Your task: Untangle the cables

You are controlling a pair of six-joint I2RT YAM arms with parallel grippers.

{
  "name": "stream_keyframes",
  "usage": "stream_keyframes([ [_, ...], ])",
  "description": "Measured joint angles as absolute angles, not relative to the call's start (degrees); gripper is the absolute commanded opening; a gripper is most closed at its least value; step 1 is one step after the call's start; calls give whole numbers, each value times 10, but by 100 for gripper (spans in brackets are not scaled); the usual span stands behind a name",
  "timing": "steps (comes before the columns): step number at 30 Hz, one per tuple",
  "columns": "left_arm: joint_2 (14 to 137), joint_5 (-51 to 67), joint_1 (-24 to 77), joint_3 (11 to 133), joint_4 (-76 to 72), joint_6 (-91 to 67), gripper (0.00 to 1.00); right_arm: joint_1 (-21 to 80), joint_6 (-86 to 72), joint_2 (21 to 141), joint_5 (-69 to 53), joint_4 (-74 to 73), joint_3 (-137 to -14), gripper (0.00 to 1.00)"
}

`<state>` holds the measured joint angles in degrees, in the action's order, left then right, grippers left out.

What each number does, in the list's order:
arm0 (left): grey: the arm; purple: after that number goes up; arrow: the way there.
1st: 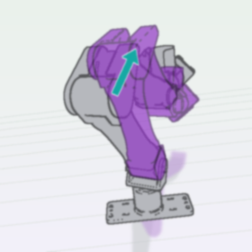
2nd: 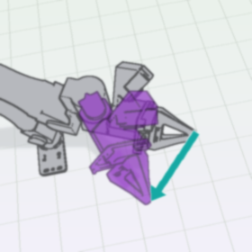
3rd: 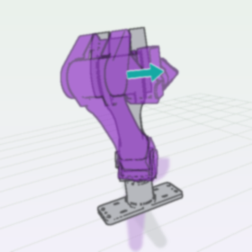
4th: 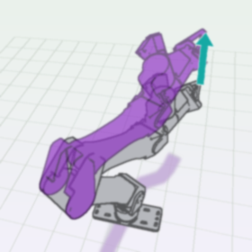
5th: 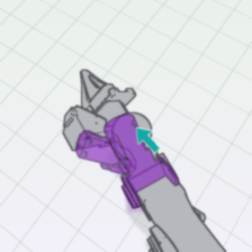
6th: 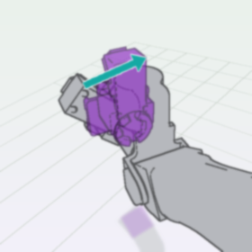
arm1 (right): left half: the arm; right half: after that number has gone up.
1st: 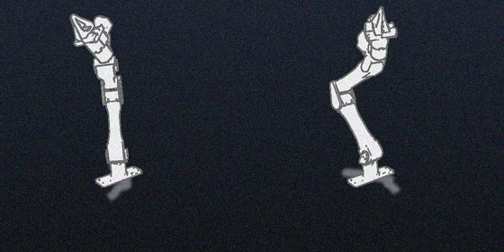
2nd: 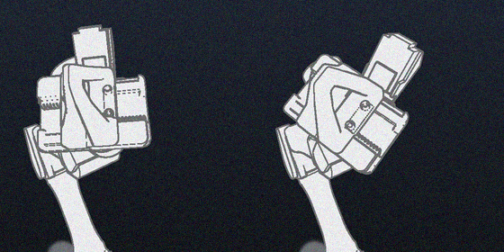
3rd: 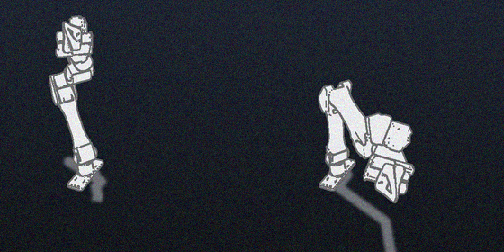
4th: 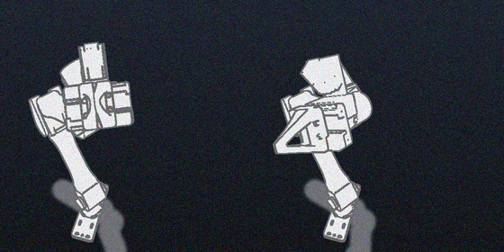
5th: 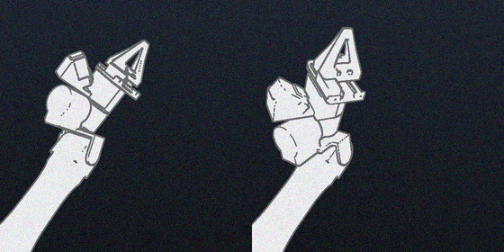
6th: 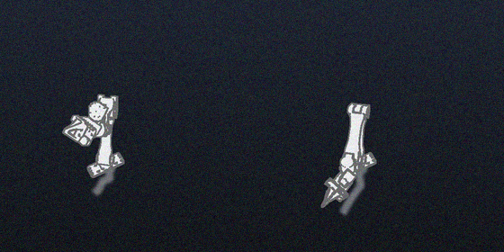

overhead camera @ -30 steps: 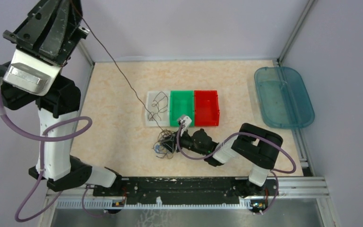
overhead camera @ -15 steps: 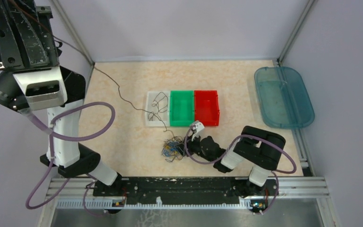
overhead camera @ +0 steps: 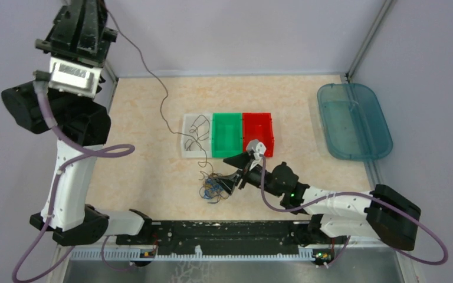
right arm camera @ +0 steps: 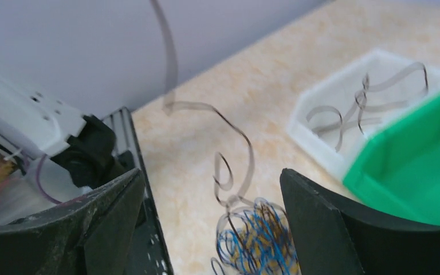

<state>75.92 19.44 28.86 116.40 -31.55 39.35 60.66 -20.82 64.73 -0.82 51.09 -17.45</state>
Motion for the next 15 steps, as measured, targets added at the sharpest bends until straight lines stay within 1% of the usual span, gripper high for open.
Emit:
stream_keyframes([
  [3,755,190,289,1133,-285,370,0,607,-170,617,-60,484,-220,89],
  [6,762,187,289,1126,-261,354,0,607,-138,623,-92,463,-268,89],
  [8,764,186,289,1126,-248,347,0,607,-118,641,-100,452,-298,86],
  [10,764,186,289,1126,-242,342,0,608,-99,667,-100,440,-324,79],
  [11,763,186,289,1126,-241,340,0,608,-91,680,-97,436,-332,71],
  [12,762,186,289,1126,-239,338,0,607,-86,693,-92,433,-338,60],
  [13,761,186,289,1126,-239,337,0,607,-79,706,-88,431,-341,47],
  [15,758,187,289,1126,-234,331,0,605,-74,726,-82,427,-342,15],
])
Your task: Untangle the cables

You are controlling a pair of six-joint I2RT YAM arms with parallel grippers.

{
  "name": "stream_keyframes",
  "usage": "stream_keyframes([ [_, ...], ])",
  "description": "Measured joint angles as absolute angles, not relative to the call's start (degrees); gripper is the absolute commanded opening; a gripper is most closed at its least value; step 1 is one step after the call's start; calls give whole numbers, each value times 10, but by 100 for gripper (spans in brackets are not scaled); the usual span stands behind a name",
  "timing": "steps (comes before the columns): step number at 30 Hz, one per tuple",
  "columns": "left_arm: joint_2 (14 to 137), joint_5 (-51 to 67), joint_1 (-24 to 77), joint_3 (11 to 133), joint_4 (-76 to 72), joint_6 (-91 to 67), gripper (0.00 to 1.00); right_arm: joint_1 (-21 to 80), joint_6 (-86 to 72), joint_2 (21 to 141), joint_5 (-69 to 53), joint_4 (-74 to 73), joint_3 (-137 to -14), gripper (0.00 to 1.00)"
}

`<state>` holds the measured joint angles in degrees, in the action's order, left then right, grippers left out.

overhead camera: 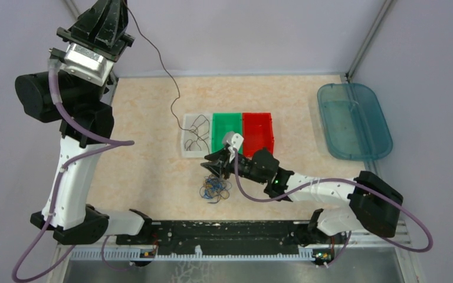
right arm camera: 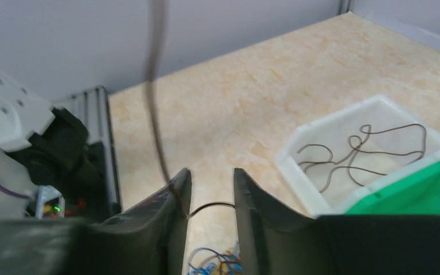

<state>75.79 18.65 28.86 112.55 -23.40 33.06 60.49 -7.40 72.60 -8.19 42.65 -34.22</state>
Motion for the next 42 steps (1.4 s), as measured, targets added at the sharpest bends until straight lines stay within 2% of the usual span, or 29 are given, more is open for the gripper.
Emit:
stream_keyframes([
  [1,756,187,289,1126,-230,328,0,603,-70,731,-81,425,-342,1],
  [2,752,188,289,1124,-223,324,0,602,-71,737,-81,424,-342,0],
  [9,674,198,289,1026,-91,269,0,586,-71,712,-95,412,-358,0],
  [11,649,216,288,983,-27,246,5,578,-70,687,-102,406,-368,0],
  [14,619,274,288,912,70,211,12,570,-71,651,-109,408,-381,0],
  [22,598,434,288,738,233,156,19,567,-82,618,-121,411,-391,0],
  [27,582,494,288,664,232,129,31,564,-107,618,-127,424,-392,0],
  [33,559,562,287,609,215,101,35,563,-134,618,-137,448,-395,0],
  [36,553,572,287,592,190,88,43,563,-152,623,-144,459,-398,0],
  [42,548,584,288,563,143,50,46,563,-182,642,-152,483,-406,0],
])
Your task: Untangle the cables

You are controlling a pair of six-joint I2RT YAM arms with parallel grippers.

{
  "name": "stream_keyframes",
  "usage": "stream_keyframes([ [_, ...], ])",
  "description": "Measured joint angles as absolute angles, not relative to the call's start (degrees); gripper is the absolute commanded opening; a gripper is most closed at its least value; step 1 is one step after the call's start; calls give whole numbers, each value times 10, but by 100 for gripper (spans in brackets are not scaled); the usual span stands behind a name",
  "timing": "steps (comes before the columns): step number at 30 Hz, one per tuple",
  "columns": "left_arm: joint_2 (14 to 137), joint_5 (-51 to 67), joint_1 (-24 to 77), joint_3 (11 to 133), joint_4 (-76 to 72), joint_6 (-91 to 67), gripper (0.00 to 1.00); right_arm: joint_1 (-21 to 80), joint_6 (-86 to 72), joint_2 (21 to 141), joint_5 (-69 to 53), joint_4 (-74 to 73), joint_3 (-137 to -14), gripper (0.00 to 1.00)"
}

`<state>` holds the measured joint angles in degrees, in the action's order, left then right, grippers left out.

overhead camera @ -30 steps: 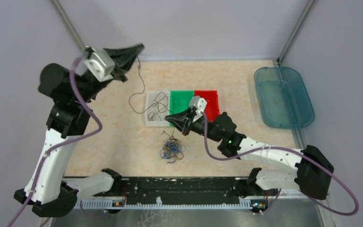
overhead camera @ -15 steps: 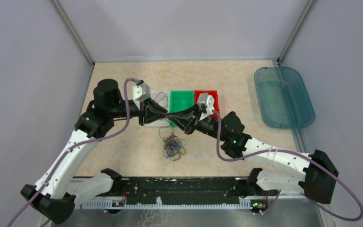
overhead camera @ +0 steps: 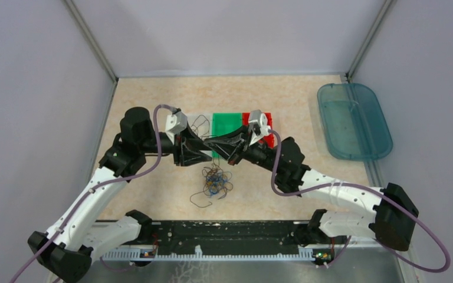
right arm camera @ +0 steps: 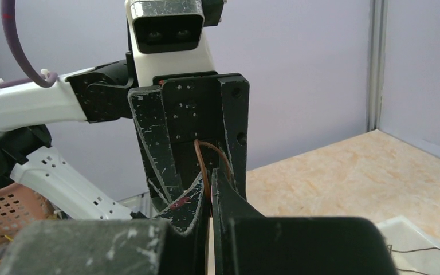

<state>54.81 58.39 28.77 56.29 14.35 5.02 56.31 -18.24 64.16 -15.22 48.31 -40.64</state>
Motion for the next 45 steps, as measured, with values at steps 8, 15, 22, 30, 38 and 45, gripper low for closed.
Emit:
stream_keyframes([
  [8,548,606,288,552,115,29,30,563,-209,658,-159,487,-418,0],
  [15,539,555,289,536,118,64,47,563,-223,660,-164,486,-418,0],
  [22,526,561,289,537,215,138,88,563,-226,658,-163,484,-418,0],
  [30,509,568,289,540,222,150,98,563,-242,658,-169,484,-424,0],
  [38,514,554,289,567,227,162,96,563,-243,658,-171,479,-425,0],
  [45,504,504,288,595,254,229,100,563,-243,657,-171,465,-425,0],
])
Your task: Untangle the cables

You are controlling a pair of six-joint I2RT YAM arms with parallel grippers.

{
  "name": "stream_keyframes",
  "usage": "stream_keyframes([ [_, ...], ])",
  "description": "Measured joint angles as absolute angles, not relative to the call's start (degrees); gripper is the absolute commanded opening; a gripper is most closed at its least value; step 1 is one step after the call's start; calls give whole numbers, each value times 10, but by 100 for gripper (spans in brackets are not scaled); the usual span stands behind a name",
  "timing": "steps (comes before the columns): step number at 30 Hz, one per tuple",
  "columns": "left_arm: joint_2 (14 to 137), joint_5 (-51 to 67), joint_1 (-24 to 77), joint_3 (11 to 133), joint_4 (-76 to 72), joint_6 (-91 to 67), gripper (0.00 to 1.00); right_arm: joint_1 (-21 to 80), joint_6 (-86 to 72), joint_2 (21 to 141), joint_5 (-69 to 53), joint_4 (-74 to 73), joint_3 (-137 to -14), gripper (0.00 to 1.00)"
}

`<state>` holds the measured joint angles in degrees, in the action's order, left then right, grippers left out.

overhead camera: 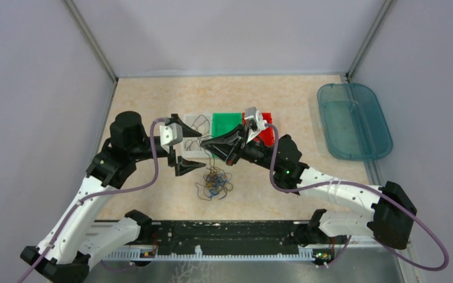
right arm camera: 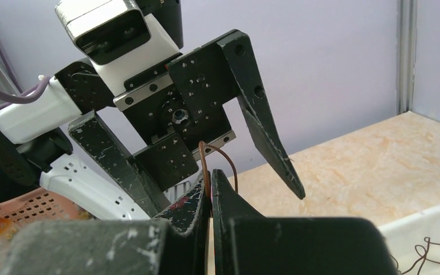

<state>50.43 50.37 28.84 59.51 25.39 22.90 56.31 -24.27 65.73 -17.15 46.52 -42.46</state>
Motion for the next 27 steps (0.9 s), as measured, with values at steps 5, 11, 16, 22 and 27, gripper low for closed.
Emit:
stream_keyframes([
  [5,494,481,288,589,253,243,100,563,-243,657,-173,458,-425,0],
  [11,505,533,288,572,220,174,100,563,-248,665,-178,460,-434,0],
  [16,540,609,288,565,189,85,100,563,-251,673,-179,463,-444,0],
  [22,531,642,288,546,127,-8,79,563,-249,673,-178,460,-444,0],
  [27,524,612,288,521,75,-77,25,563,-248,678,-178,459,-444,0],
])
